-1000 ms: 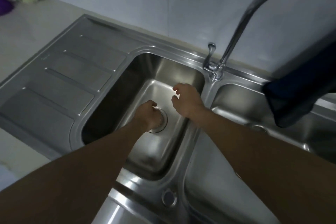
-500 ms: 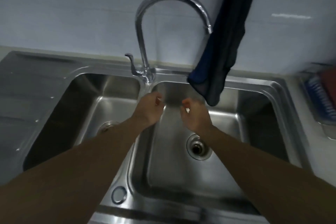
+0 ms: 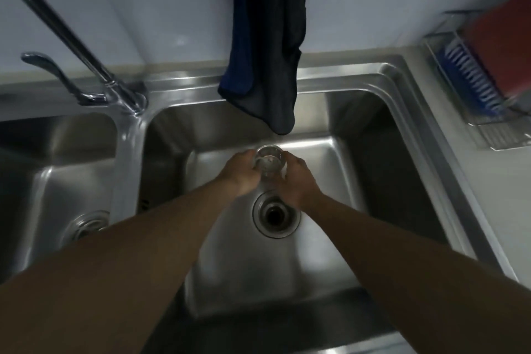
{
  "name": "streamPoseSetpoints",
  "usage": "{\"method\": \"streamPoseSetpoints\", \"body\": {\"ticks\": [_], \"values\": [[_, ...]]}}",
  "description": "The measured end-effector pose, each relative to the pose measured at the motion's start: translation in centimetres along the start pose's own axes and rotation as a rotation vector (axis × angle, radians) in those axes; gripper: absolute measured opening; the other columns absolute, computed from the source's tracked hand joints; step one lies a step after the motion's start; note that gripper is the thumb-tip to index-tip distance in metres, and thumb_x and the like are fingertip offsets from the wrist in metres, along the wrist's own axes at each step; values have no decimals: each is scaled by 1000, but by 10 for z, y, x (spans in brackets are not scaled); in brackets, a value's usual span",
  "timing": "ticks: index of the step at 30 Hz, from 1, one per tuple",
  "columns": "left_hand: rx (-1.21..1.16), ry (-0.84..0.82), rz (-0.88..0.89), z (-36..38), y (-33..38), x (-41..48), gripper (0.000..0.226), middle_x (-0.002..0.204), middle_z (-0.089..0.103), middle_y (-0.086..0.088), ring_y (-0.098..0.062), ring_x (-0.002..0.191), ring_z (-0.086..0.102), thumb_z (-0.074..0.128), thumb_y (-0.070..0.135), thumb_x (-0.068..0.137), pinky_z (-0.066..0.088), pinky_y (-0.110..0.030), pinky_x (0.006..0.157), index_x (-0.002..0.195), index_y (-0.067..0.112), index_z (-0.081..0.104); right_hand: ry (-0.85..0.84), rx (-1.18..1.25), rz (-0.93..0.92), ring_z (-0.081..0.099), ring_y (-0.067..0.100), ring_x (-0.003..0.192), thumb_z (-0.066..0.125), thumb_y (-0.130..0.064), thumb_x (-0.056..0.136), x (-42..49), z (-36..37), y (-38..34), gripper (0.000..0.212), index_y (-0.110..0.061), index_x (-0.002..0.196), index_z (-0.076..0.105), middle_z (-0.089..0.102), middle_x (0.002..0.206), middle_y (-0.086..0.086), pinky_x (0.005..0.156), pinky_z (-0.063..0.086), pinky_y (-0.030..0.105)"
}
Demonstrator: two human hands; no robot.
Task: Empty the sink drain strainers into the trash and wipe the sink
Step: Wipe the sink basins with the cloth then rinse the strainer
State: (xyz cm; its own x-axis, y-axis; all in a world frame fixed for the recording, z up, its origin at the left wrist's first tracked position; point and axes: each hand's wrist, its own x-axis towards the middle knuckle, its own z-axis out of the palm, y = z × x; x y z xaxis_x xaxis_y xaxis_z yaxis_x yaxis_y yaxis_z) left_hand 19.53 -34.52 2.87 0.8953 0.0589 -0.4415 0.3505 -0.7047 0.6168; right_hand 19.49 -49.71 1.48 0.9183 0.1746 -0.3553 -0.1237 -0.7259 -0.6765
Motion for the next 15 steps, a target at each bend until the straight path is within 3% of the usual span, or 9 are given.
{"method": "streamPoseSetpoints", "body": {"ticks": [5,9,15], "values": [[-52,-7,-52,15,-8,10,32,130,64,-5,-25,120,58,53,18,97,41,-24,92,128,17,59,125,29,55,64,18,86,66,-32,91,0,11,7,29,-12,111,66,68,101,3,70,44,24],[-41,-50,-100,21,-19,-1,23,121,69,-9,-28,109,64,55,19,97,51,-31,91,118,19,65,163,27,201,61,16,83,71,-21,87,-16,12,17,16,-15,101,66,69,98,4,72,48,27],[-11,-90,-141,45,-33,-33,11,110,71,-5,-26,105,65,60,21,92,43,-23,79,101,22,67,129,41,273,63,22,89,73,-13,81,-49,19,37,29,-16,105,56,66,97,4,71,50,28]]}}
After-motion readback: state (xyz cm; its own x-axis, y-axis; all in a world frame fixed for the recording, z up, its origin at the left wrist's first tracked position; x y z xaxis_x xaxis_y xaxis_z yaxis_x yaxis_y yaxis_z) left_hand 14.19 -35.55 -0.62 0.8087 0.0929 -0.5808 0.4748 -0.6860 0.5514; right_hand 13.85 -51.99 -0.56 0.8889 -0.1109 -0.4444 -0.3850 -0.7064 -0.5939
